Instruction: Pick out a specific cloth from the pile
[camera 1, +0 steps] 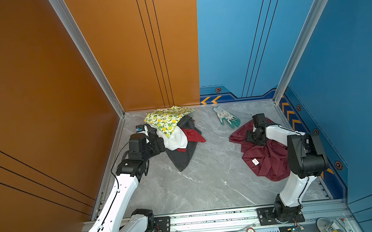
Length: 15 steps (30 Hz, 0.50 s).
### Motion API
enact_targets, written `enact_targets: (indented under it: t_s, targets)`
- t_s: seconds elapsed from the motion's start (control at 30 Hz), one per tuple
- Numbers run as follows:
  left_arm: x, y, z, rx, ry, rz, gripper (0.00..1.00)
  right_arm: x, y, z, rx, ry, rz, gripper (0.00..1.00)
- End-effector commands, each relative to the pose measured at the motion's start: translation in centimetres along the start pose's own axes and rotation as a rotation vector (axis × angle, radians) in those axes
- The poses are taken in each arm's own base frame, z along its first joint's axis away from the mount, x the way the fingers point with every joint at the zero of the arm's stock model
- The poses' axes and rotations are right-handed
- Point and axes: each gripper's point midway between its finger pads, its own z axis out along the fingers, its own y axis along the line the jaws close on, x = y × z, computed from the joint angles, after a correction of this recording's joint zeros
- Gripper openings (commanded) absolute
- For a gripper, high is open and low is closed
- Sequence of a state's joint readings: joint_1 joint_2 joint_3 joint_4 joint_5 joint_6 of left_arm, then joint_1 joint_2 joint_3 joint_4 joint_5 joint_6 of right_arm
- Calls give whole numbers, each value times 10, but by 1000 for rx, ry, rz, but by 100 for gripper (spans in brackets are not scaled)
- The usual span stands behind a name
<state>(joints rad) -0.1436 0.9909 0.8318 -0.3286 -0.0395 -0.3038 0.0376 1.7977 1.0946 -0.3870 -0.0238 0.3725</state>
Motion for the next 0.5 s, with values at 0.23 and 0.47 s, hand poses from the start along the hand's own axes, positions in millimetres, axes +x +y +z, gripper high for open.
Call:
enact_targets:
  t_s: [0.23, 0.47]
  targets:
    - [0, 0, 1, 19, -4, -17, 98, 15, -21, -32, 39, -23, 32, 68]
    - [1, 0, 1, 19, 0, -20, 98, 19, -34, -43, 48, -45, 48, 69]
